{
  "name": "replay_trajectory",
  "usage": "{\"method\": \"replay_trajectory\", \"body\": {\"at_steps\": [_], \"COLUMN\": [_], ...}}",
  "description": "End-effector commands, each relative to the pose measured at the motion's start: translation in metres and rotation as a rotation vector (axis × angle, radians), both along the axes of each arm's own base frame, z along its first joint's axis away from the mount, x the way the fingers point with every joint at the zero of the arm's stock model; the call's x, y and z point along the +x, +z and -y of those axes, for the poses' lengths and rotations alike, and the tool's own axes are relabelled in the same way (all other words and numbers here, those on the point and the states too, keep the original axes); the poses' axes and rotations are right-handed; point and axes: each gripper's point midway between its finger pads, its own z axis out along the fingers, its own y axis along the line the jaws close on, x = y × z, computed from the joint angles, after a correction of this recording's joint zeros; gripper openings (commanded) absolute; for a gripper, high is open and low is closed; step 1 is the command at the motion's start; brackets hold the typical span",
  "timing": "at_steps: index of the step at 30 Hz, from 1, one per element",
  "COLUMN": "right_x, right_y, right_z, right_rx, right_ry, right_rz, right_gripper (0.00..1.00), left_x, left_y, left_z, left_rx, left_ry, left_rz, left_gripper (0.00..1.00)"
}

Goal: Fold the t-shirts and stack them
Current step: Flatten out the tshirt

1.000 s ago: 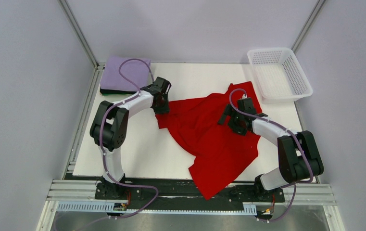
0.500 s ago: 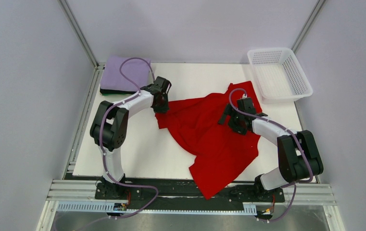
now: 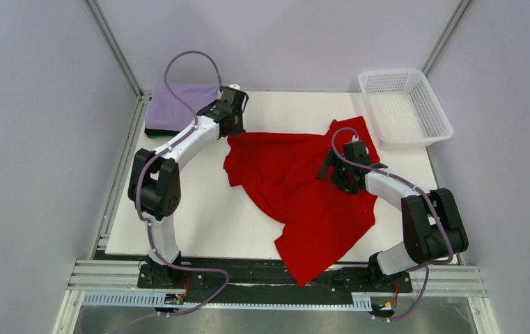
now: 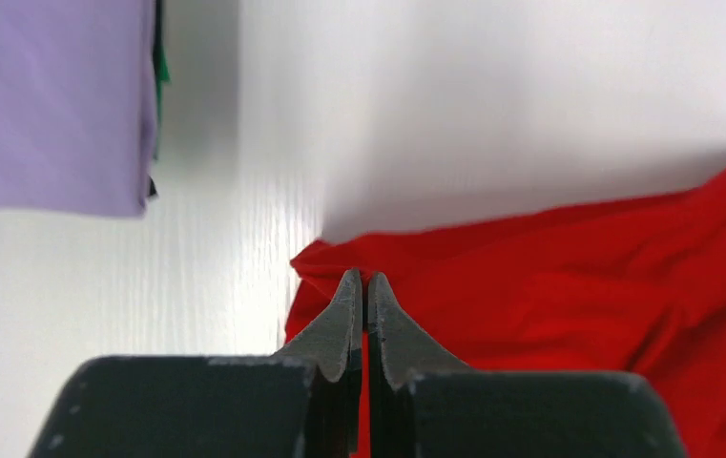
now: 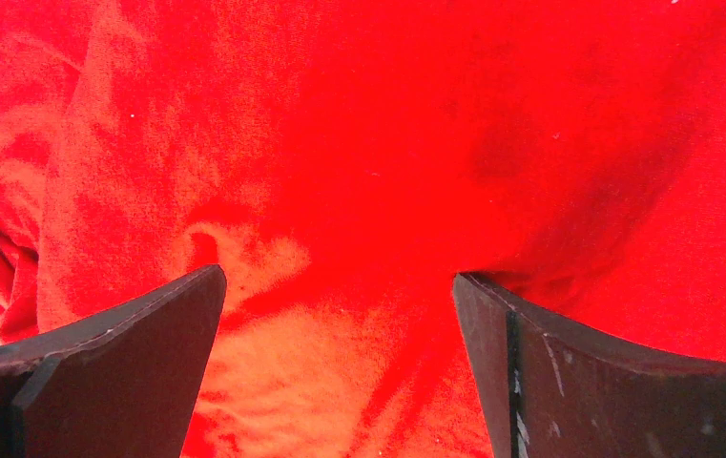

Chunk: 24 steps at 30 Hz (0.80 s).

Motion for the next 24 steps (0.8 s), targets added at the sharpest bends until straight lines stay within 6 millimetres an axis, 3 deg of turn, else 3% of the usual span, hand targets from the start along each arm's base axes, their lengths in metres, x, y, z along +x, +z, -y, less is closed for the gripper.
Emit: {"method": "replay_trajectory", "body": {"at_steps": [1,5,6,7,8,9,10,11,12,13,14,15,16,17,18,19,20,21,22,23,24], "right_x": [-0.017,-0.017,-0.017,-0.017,-0.017,-0.016,-0.016,-0.016,-0.016,-0.016,-0.017,-0.017,-0.017,-0.017,-0.017,-0.017,-0.016,-0.016,-0.016,-0.017,-0.017], "right_y": [-0.029,-0.034,-0.036,-0.037,-0.038,-0.039,-0.04,-0.041,-0.041,-0.042,-0.042,-0.042,-0.041,-0.04,-0.038,-0.037,-0.035,-0.033,-0.033,-0.032,-0.031], "right_z": [0.025,0.031,0.032,0.034,0.034,0.034,0.035,0.034,0.034,0.034,0.034,0.034,0.034,0.034,0.034,0.034,0.033,0.033,0.032,0.033,0.034], "right_rx": [-0.126,-0.156,-0.165,-0.171,-0.177,-0.178,-0.18,-0.18,-0.179,-0.179,-0.179,-0.18,-0.179,-0.179,-0.177,-0.176,-0.173,-0.169,-0.166,-0.166,-0.168], "right_ry": [-0.029,-0.041,-0.047,-0.05,-0.051,-0.052,-0.051,-0.049,-0.046,-0.045,-0.042,-0.042,-0.042,-0.042,-0.044,-0.045,-0.044,-0.045,-0.044,-0.046,-0.05], "right_rz": [-0.076,-0.086,-0.09,-0.093,-0.097,-0.099,-0.102,-0.105,-0.106,-0.106,-0.109,-0.109,-0.105,-0.101,-0.095,-0.091,-0.085,-0.08,-0.08,-0.078,-0.075], "right_gripper": [1.0,1.0,1.0,1.0,1.0,1.0,1.0,1.0,1.0,1.0,1.0,1.0,1.0,1.0,1.0,1.0,1.0,1.0,1.0,1.0,1.0], "left_x": [0.041,0.09,0.107,0.117,0.134,0.144,0.16,0.169,0.182,0.189,0.198,0.201,0.202,0.2,0.196,0.194,0.185,0.181,0.169,0.161,0.146], "left_y": [0.025,0.015,0.029,0.012,0.028,0.007,0.027,0.005,0.021,0.003,0.017,0.002,0.01,0.007,0.002,0.02,0.005,0.035,0.018,0.045,0.055], "left_z": [-0.011,-0.013,-0.013,-0.013,-0.013,-0.014,-0.015,-0.017,-0.021,-0.024,-0.028,-0.029,-0.03,-0.03,-0.028,-0.024,-0.022,-0.017,-0.019,-0.017,-0.02], "left_rx": [0.081,0.082,0.072,0.094,0.079,0.105,0.105,0.143,0.16,0.193,0.203,0.215,0.207,0.201,0.188,0.15,0.145,0.097,0.094,0.055,0.046], "left_ry": [0.028,0.022,0.014,-0.004,-0.006,-0.023,-0.013,-0.025,-0.004,-0.009,0.013,0.013,0.01,0.005,-0.008,-0.02,-0.036,-0.046,-0.053,-0.048,-0.043], "left_rz": [0.098,0.148,0.198,0.185,0.239,0.22,0.271,0.248,0.293,0.276,0.309,0.286,0.285,0.267,0.25,0.276,0.236,0.281,0.234,0.263,0.255], "left_gripper": [0.0,0.0,0.0,0.0,0.0,0.0,0.0,0.0,0.01,0.02,0.07,0.31,0.54,0.88,0.94,0.98,0.99,1.0,1.0,1.0,1.0]}}
